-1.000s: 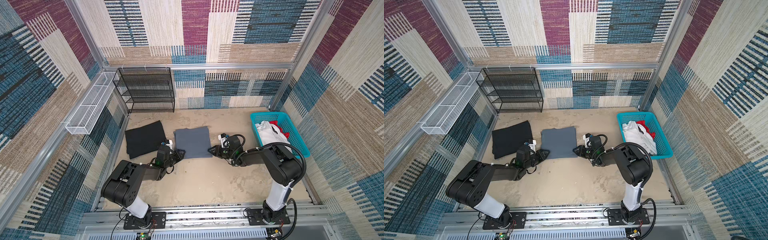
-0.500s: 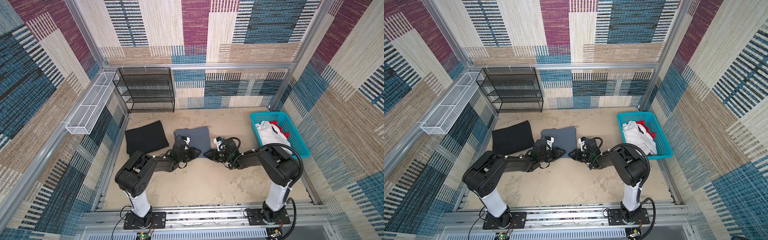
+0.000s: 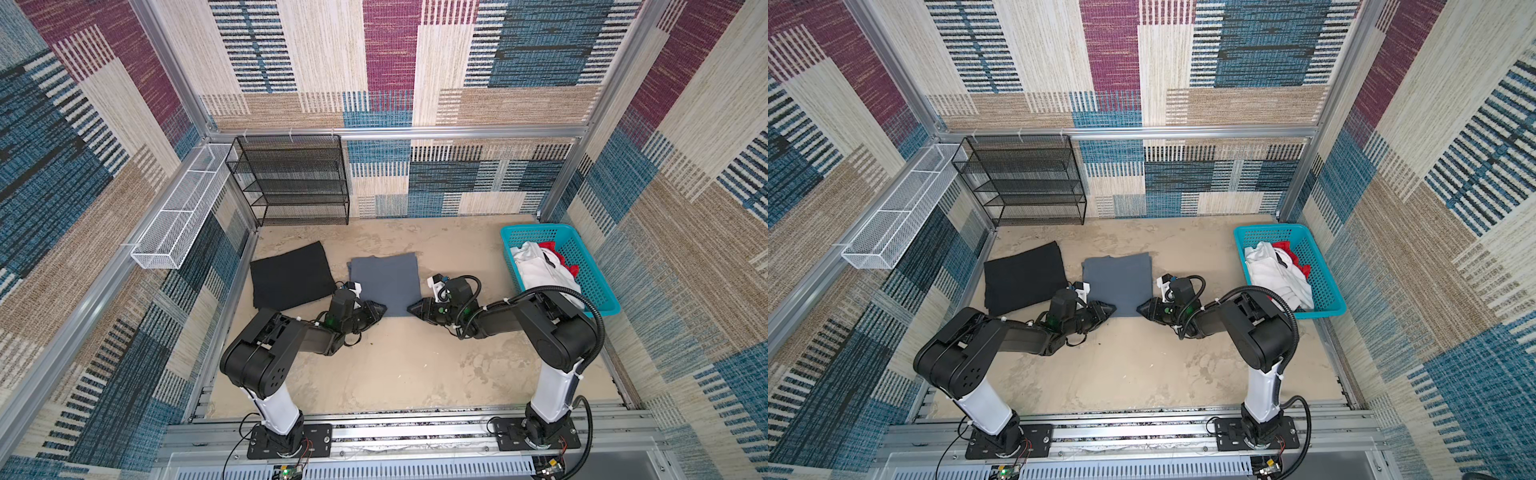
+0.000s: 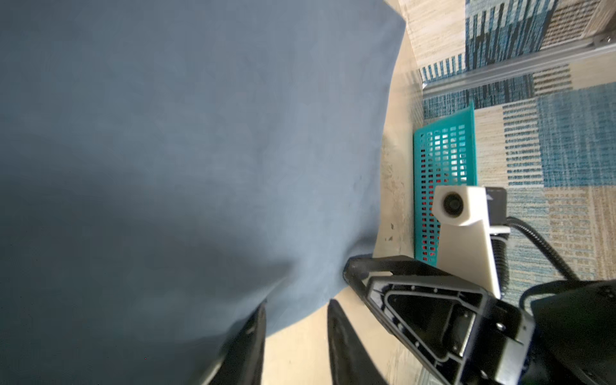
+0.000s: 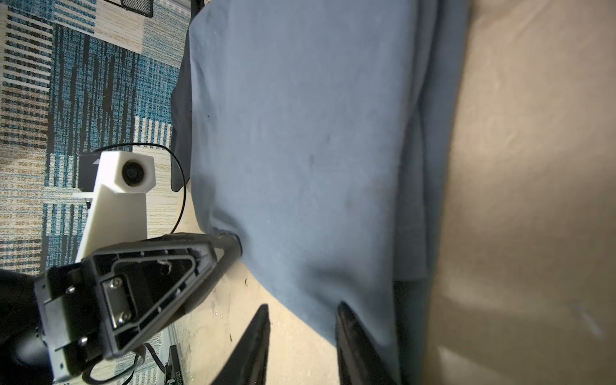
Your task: Fold and stack the t-shirts
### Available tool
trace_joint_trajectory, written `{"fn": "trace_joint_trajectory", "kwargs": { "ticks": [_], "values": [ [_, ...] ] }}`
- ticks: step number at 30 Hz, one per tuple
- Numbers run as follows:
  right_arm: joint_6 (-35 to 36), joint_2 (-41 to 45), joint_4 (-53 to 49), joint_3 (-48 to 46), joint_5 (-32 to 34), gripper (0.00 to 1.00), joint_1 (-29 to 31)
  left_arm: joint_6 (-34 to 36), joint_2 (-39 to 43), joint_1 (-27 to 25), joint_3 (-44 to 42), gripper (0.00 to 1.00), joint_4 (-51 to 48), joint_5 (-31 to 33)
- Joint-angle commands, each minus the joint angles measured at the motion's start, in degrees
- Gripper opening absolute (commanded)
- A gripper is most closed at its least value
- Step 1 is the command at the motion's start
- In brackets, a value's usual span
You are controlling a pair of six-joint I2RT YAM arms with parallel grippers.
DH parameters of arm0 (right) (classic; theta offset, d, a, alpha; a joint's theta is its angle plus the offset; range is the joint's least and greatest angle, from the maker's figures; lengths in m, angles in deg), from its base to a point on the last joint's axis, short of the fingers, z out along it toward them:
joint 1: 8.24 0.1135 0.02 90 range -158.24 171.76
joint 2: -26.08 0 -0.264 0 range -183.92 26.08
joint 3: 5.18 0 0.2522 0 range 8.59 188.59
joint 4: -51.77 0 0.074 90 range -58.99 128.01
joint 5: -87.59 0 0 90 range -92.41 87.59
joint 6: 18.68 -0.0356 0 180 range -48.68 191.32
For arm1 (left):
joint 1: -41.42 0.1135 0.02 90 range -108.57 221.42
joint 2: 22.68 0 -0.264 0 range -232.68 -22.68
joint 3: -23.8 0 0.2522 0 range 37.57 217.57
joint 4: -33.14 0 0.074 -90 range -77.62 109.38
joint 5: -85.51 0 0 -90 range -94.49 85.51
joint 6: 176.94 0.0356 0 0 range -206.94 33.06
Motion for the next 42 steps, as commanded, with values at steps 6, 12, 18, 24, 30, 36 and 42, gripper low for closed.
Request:
{"fn": "trace_joint_trajectory", "kwargs": {
  "ticks": [6,12,18,24,30,36,42],
  "values": [
    [0.42,0.2,-9.65,-0.8,3.57,0.37,-0.36,8.73,5.66,5.52,-1.74,0.35,-11.69,2.9],
    [1.31,2.92,-11.26,-0.1,3.53,0.37,-0.41,12.24,12.6,8.97,-4.19,0.35,-17.77,3.39],
    [5.22,7.52,-19.88,6.31,4.25,0.38,-0.38,21.55,18.28,9.57,5.28,0.53,-32.47,4.15],
    [11.08,3.1,-26.48,19.34,6.14,0.4,-0.5,27.62,9.36,10.3,20.81,0.61,-44.36,2.49],
    [15.6,-5.96,-28.36,31.69,8.76,0.4,-1.29,28.09,0.51,10.87,30.48,0.61,-51.06,3.75],
    [18.04,-13.59,-30.32,38.75,10.06,0.4,-2.46,26.79,-4.97,11.75,34.05,0.61,-51.76,3.14],
    [18.59,-16.47,-30.44,38.61,10.2,0.4,-3.02,26.2,-8.88,13.37,35.66,0.62,-49.79,0.37]
  ]
}}
